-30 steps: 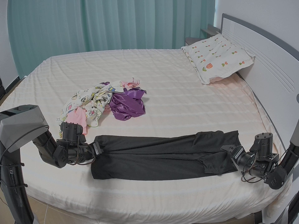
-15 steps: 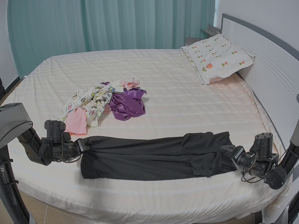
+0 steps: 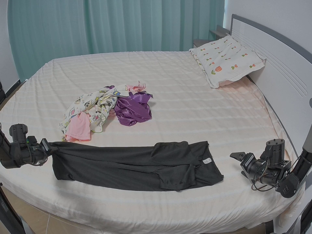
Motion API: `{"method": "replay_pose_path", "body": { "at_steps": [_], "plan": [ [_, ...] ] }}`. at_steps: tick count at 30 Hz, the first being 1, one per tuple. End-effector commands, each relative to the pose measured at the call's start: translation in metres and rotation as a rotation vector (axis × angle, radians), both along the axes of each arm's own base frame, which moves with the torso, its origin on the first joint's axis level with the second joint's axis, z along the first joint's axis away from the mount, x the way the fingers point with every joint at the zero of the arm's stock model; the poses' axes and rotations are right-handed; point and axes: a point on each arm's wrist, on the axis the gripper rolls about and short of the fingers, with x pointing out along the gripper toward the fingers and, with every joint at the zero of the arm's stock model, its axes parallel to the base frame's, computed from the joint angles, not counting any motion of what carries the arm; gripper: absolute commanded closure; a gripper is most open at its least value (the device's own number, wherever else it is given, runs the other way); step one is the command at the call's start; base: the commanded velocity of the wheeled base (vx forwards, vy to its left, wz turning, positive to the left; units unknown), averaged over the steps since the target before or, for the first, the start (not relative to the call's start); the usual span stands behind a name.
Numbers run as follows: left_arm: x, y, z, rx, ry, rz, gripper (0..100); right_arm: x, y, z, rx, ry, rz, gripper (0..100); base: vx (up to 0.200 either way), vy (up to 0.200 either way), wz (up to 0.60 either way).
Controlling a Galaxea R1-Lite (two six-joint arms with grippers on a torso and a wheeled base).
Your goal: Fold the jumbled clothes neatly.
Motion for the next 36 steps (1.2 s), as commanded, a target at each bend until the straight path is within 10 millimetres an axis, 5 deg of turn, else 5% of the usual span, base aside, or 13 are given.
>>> {"method": "replay_pose_path", "body": {
  "at_steps": [1, 5, 11, 12, 13, 17, 21, 25, 36],
  "plan": [
    [-0.025, 0.037, 0.029, -0.008, -0.077, 0.082, 100, 0.000, 0.000, 0.000, 0.002, 0.000, 0.000, 0, 0.000, 0.000, 0.00],
    [-0.028, 0.033, 0.037, -0.003, -0.086, 0.078, 100, 0.000, 0.000, 0.000, 0.001, 0.000, 0.001, 0, 0.000, 0.000, 0.00],
    [-0.025, -0.040, 0.062, 0.020, -0.030, -0.086, 100, 0.000, -0.001, 0.001, 0.002, -0.003, -0.002, 0, 0.000, 0.000, 0.00],
    [-0.025, -0.040, 0.062, 0.020, -0.030, -0.086, 100, 0.000, -0.001, 0.001, 0.002, -0.003, -0.002, 0, 0.000, 0.000, 0.00],
    [-0.023, -0.073, 0.067, 0.046, -0.012, -0.150, 100, 0.000, -0.001, 0.001, 0.002, -0.003, -0.002, 0, 0.000, 0.000, 0.00],
    [-0.018, -0.139, 0.080, 0.028, -0.015, -0.212, 100, 0.000, -0.002, 0.003, 0.002, -0.011, -0.004, 0, 0.000, 0.000, 0.00],
    [-0.014, -0.196, 0.096, 0.016, -0.046, -0.275, 100, 0.001, -0.004, 0.003, 0.005, -0.013, -0.010, 0, 0.000, 0.000, 0.00],
    [-0.002, -0.254, 0.091, 0.056, -0.014, -0.376, 100, 0.001, -0.004, 0.003, 0.005, -0.012, -0.010, 0, 0.000, 0.000, 0.00],
    [0.016, -0.356, 0.082, 0.074, 0.003, -0.464, 100, 0.001, -0.004, 0.000, 0.001, -0.001, -0.008, 0, 0.000, 0.000, 0.00]
  ]
}}
